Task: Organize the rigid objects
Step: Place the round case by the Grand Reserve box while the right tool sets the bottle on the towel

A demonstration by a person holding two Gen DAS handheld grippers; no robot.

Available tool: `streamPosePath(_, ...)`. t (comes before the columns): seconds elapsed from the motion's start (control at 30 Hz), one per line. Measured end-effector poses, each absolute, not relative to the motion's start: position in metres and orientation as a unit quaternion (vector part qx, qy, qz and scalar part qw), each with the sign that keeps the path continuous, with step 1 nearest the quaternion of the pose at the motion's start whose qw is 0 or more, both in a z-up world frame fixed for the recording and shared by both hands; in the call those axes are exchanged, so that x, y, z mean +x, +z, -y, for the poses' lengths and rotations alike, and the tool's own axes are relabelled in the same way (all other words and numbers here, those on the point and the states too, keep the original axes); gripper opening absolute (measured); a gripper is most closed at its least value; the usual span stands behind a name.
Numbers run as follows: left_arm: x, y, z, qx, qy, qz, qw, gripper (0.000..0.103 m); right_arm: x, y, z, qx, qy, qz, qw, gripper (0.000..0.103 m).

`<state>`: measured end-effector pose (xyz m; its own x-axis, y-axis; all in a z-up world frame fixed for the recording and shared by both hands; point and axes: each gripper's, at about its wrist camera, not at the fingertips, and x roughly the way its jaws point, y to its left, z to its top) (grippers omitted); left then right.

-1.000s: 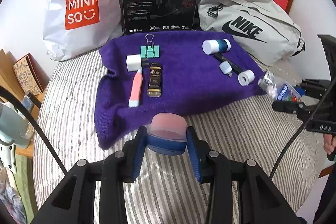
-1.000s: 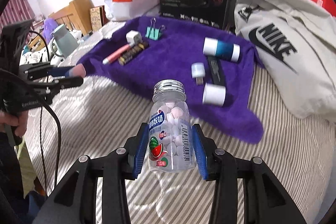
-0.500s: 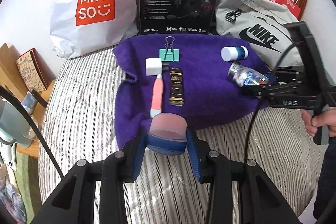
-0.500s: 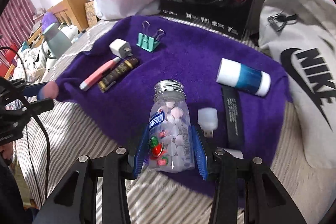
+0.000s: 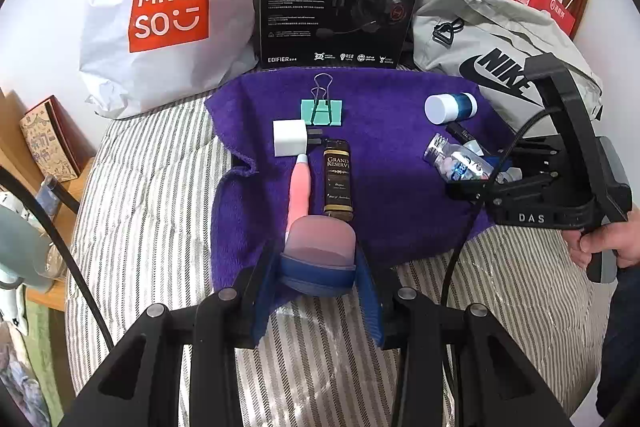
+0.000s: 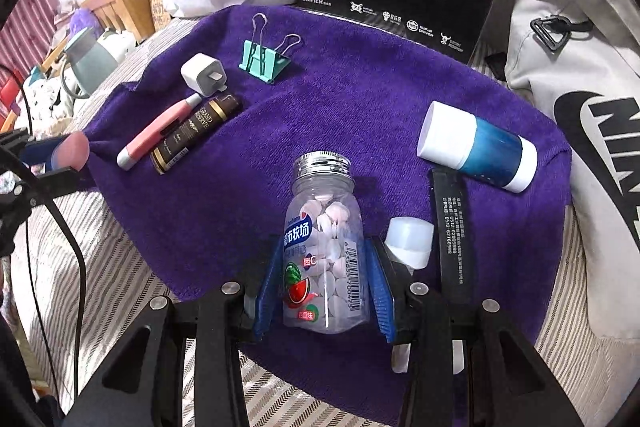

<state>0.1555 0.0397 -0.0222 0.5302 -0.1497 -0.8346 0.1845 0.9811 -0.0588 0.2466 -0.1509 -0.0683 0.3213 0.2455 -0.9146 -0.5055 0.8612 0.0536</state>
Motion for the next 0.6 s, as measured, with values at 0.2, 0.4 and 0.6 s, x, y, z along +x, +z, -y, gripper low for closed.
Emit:
streamPosePath(0.2, 0.167, -0.025, -0.039, 0.014, -0.104, -0.477, 0.872, 0.036, 0.245, -0.067, 0.156, -0.107, 0.243, -0.541, 0.798, 0.053)
streamPosePath(0.4, 0.183, -0.027, -0.030, 0.019, -0.114, -0.481, 0.869, 0.036, 0.236, -0.057, 0.171, -0.089, 0.231, -0.540, 0.804, 0.056)
streamPosePath(0.6, 0.209, -0.029, -0.009, 0.039, -0.129, -0.482, 0.866, 0.036, 0.220, -0.034, 0.185, -0.072, 0.226, -0.521, 0.820, 0.057)
